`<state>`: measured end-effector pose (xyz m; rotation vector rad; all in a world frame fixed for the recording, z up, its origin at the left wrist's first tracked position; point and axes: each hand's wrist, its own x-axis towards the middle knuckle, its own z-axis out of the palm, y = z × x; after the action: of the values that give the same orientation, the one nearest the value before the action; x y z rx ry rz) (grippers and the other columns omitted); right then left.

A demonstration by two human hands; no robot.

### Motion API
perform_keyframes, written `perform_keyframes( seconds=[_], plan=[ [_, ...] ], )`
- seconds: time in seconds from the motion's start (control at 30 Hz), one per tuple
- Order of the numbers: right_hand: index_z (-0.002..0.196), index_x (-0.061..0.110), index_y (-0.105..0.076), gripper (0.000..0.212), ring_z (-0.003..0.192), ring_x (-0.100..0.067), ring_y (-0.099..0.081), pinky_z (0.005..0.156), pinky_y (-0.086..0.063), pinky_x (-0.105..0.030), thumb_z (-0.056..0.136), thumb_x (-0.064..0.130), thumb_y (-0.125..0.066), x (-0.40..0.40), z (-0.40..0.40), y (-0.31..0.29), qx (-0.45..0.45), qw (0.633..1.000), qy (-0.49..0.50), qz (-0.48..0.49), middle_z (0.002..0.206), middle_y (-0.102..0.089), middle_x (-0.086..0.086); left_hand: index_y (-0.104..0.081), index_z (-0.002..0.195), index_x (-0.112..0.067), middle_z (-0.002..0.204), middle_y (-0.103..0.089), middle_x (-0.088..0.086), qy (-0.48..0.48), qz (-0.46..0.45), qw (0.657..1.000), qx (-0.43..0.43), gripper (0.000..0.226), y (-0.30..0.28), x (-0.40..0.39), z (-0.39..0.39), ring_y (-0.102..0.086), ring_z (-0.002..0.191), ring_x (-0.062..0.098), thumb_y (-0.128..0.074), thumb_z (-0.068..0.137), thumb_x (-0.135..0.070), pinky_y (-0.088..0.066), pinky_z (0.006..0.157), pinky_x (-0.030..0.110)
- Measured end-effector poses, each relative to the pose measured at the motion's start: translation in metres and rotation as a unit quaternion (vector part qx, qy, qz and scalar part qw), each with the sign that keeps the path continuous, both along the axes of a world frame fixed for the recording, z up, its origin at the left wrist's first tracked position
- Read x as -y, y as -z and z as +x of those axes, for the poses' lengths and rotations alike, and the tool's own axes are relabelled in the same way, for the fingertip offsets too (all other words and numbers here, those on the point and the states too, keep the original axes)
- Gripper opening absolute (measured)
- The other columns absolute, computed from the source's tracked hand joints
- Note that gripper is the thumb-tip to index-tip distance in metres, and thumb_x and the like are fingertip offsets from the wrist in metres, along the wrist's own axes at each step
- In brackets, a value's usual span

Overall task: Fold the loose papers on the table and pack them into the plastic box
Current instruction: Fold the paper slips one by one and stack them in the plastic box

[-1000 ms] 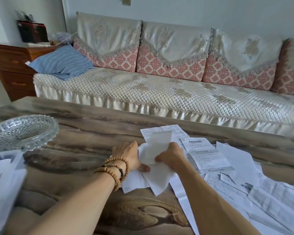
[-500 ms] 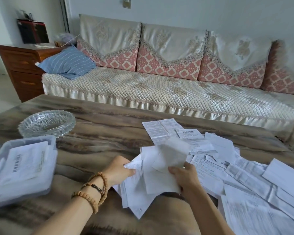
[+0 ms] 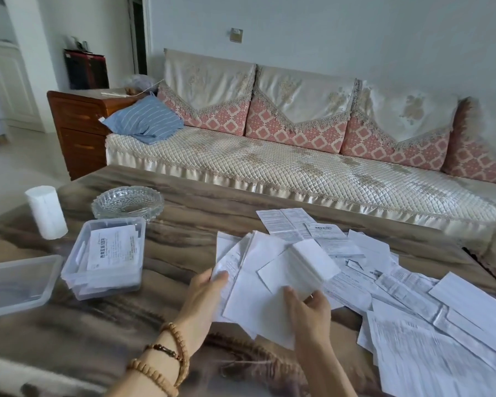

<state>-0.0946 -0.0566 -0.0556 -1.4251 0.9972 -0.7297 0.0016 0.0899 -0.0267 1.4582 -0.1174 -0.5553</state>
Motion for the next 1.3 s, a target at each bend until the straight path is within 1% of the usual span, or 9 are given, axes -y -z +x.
perform_keyframes(
  seconds=[0.27,0.47,0.57,0.73,0.8,0.97,1.07,1.2,1.3],
  plan=[
    [0.079,0.009,-0.057,0.016,0.063,-0.023,-0.051,0.059,-0.042,-0.033,0.093,0.013,-0.051,-0.018,-0.013,-0.007,0.087,0.993,0.039,-0.066,0.067,-0.059,-0.005,-0.065,0.112,-0.021,0.092,-0.074,0.000,-0.010,0.096,0.991,0.090,0.022,0.018,-0.021,-0.006,-0.071,0.082,0.019,-0.062,0.090,-0.018,-0.060,0.071,0.035],
    [0.088,0.003,-0.064,0.004,0.068,-0.024,-0.065,0.058,-0.053,-0.033,0.089,0.003,-0.060,-0.030,-0.021,-0.001,0.094,0.985,-0.092,0.110,0.083,-0.071,-0.015,-0.071,0.103,-0.016,0.088,-0.076,0.004,-0.018,0.079,0.995,0.054,0.021,0.029,-0.028,-0.012,-0.072,0.085,0.026,-0.058,0.090,-0.005,-0.059,0.080,0.044],
    [0.096,0.006,-0.062,0.027,0.077,-0.020,-0.066,0.053,-0.053,-0.026,0.074,0.021,-0.065,-0.044,-0.021,0.023,-0.046,0.985,-0.165,0.022,0.092,-0.069,-0.013,-0.071,0.106,-0.015,0.091,-0.076,0.001,0.005,0.043,0.999,0.025,0.017,0.034,-0.024,-0.020,-0.072,0.089,0.021,-0.066,0.090,-0.015,-0.058,0.083,0.041],
    [0.106,0.021,-0.052,0.044,0.091,-0.015,-0.063,0.079,-0.055,-0.037,0.071,0.039,-0.072,-0.055,-0.022,0.024,-0.163,0.965,-0.194,-0.065,0.102,-0.065,0.000,-0.064,0.112,-0.021,0.101,-0.072,-0.005,0.028,0.142,0.978,0.151,0.038,0.030,-0.023,-0.025,-0.066,0.091,0.010,-0.072,0.077,-0.009,-0.055,0.079,0.028],
    [0.110,0.023,-0.047,0.055,0.090,-0.011,-0.061,0.079,-0.049,-0.029,0.070,0.043,-0.080,-0.048,-0.024,0.017,-0.146,0.972,-0.158,-0.093,0.100,-0.064,0.004,-0.058,0.121,-0.027,0.109,-0.067,-0.010,0.083,0.173,0.960,0.203,0.051,0.024,-0.029,-0.018,-0.063,0.097,0.006,-0.072,0.075,-0.013,-0.051,0.082,0.025],
    [0.143,0.026,-0.034,0.118,0.119,-0.021,-0.059,0.097,-0.051,-0.052,0.045,0.056,-0.093,-0.013,-0.028,0.009,-0.036,0.974,-0.222,0.039,0.137,-0.053,0.000,-0.056,0.120,-0.036,0.103,-0.066,-0.018,0.290,0.262,0.878,0.277,0.051,-0.007,-0.051,-0.001,-0.064,0.093,0.003,-0.074,0.075,-0.024,-0.055,0.083,0.027],
    [0.142,0.032,-0.037,0.110,0.125,-0.022,-0.055,0.102,-0.048,-0.049,0.050,0.047,-0.095,-0.001,-0.028,0.001,-0.035,0.953,-0.301,-0.001,0.142,-0.051,-0.002,-0.063,0.105,-0.023,0.094,-0.067,-0.009,0.357,0.306,0.818,0.330,0.028,-0.029,-0.054,0.002,-0.065,0.085,0.011,-0.070,0.079,-0.017,-0.048,0.066,0.016],
    [0.125,0.008,-0.055,0.069,0.106,-0.030,-0.067,0.090,-0.054,-0.040,0.064,0.010,-0.088,0.003,-0.029,-0.015,0.027,0.905,-0.421,0.051,0.115,-0.070,-0.015,-0.055,0.080,-0.022,0.084,-0.059,-0.002,0.399,0.380,0.744,0.379,0.012,-0.043,-0.051,0.007,-0.050,0.062,0.004,-0.065,0.083,-0.016,-0.035,0.049,0.012],
    [0.102,-0.004,-0.069,0.041,0.092,-0.035,-0.069,0.078,-0.057,-0.040,0.064,0.002,-0.082,-0.004,-0.030,-0.021,0.039,0.917,-0.397,0.033,0.101,-0.072,-0.022,-0.058,0.081,-0.018,0.083,-0.062,-0.002,0.324,0.342,0.778,0.415,0.014,-0.042,-0.051,0.012,-0.053,0.069,0.008,-0.072,0.080,-0.020,-0.038,0.059,0.023]
  ],
)
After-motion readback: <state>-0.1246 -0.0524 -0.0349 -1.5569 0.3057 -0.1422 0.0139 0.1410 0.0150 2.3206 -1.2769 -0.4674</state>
